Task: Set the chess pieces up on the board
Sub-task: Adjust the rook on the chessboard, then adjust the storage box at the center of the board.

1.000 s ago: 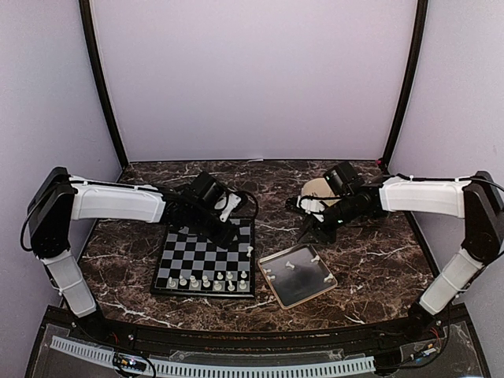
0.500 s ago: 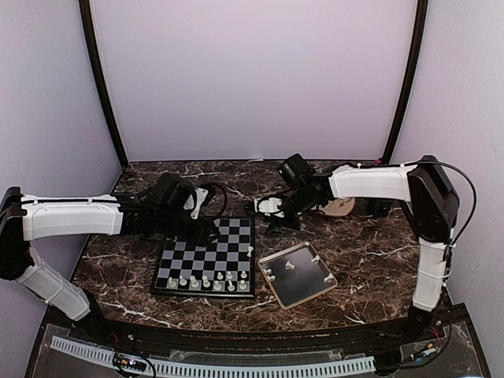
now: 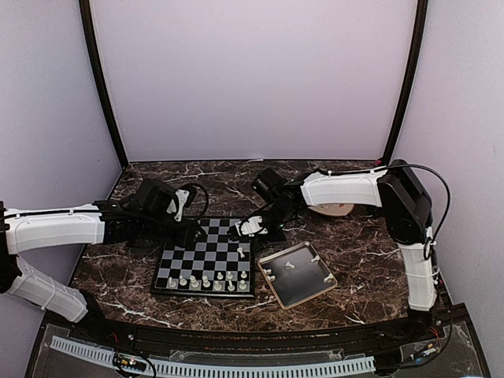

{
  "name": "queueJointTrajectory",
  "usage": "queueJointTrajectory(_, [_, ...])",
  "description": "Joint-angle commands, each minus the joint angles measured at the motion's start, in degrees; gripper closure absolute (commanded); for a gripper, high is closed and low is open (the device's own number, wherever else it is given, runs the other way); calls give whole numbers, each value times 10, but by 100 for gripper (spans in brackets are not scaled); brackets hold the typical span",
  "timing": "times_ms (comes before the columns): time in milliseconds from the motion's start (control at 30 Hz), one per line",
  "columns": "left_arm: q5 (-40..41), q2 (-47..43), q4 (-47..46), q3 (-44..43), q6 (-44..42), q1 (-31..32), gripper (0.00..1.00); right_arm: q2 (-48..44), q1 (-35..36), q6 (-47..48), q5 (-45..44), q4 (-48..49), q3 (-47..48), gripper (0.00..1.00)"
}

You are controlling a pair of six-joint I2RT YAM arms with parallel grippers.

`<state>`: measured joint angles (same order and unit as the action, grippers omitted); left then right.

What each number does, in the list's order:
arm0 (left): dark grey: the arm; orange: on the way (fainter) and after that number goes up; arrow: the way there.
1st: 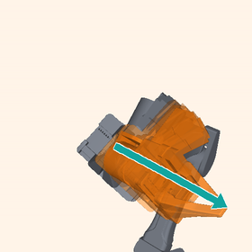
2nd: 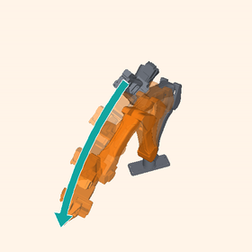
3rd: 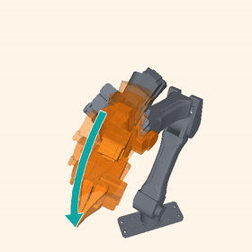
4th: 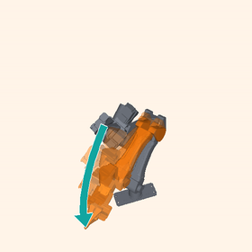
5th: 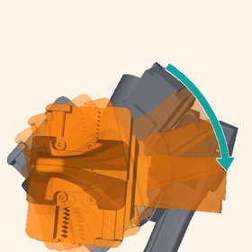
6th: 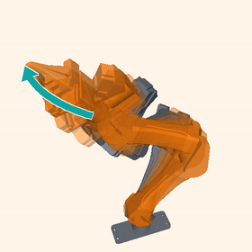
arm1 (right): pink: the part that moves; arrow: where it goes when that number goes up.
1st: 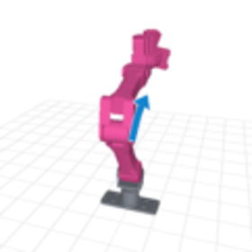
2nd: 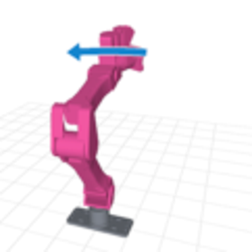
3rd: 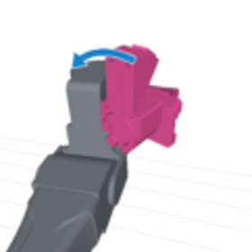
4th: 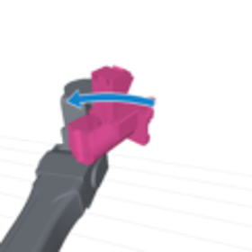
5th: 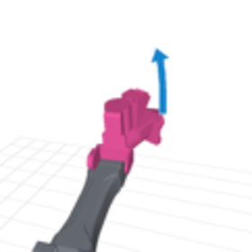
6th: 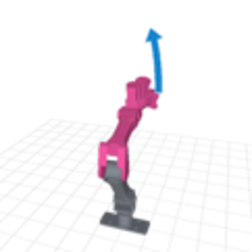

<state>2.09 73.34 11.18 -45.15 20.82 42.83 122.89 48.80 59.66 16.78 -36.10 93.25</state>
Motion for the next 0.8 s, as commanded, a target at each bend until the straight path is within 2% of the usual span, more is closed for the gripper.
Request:
queueJointTrajectory(0, [0, -18, -19, 17, -1, -7, 53, 20, 9, 15, -3, -30, 30, 57])
queueJointTrajectory(233, [-14, -17, -30, 30, -8, -9, 52, 33, 21, 0, 14, -51, 50, 57])
queueJointTrajectory(333, [-89, 4, -45, 33, -53, -10, 54, 21, 19, -20, 25, -56, 44, 57])
queueJointTrajectory(467, [-214, 57, -32, 2, -144, -10, 55, -35, 14, -42, 26, -32, -25, 57])
queueJointTrajectory(633, [-257, 120, 23, -58, -249, -10, 54, -119, -6, -87, 44, -11, -117, 57])
queueJointTrajectory(767, [-262, 159, 55, -89, -307, -7, 55, -187, -28, -122, 63, 1, -184, 57])
